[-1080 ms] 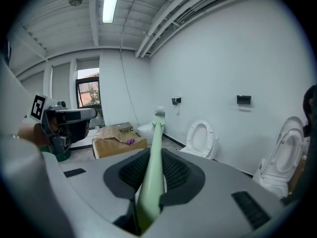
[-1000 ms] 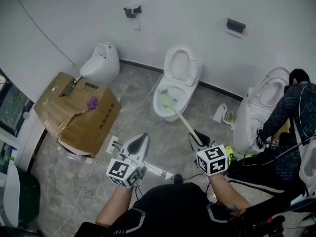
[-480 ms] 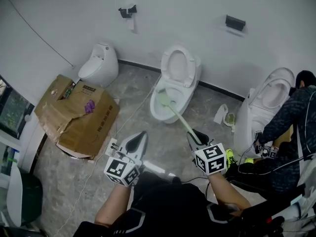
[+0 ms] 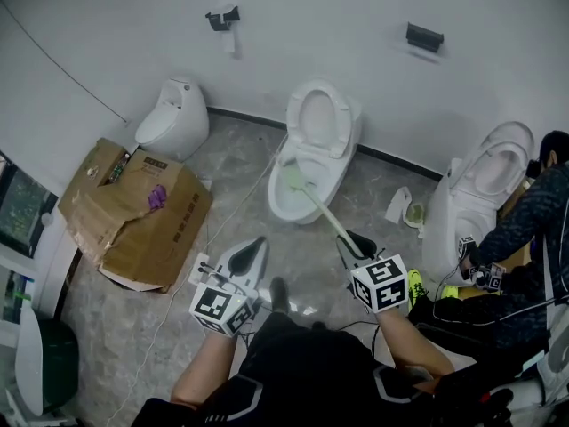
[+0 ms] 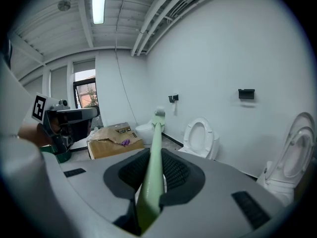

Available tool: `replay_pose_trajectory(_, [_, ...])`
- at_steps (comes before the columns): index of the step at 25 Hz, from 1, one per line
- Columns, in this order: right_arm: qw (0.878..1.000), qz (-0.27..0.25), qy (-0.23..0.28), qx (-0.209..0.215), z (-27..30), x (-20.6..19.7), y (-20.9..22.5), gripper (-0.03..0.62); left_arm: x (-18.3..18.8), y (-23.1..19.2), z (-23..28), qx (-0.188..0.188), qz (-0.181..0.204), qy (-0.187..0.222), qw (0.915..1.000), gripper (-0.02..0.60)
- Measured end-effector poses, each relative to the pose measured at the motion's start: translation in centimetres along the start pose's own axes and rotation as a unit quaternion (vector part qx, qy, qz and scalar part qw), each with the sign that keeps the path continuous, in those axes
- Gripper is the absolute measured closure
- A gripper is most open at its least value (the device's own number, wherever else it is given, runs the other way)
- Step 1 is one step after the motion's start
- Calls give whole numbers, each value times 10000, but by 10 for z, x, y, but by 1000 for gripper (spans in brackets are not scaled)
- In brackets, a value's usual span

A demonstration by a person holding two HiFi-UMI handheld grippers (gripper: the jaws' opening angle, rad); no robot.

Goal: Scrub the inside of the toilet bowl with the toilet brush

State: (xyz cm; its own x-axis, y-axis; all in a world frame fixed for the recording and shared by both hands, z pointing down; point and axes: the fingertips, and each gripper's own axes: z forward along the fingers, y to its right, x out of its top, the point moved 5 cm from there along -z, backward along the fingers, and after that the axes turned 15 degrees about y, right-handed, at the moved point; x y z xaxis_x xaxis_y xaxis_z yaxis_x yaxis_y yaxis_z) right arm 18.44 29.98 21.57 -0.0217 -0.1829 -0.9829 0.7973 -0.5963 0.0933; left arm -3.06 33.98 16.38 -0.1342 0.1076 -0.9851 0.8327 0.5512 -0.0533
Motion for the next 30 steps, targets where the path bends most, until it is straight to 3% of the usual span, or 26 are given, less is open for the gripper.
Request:
replay_pose_trajectory(13, [9999,-46,-122,-79,89,16,6,513,-4,-89,41,-91,-107,4,9999,580])
replay_pose_trajectory(30, [9989,-27,-265,-389,200,35,4,513,-6,-206,85,-540,-253,29,9982,581])
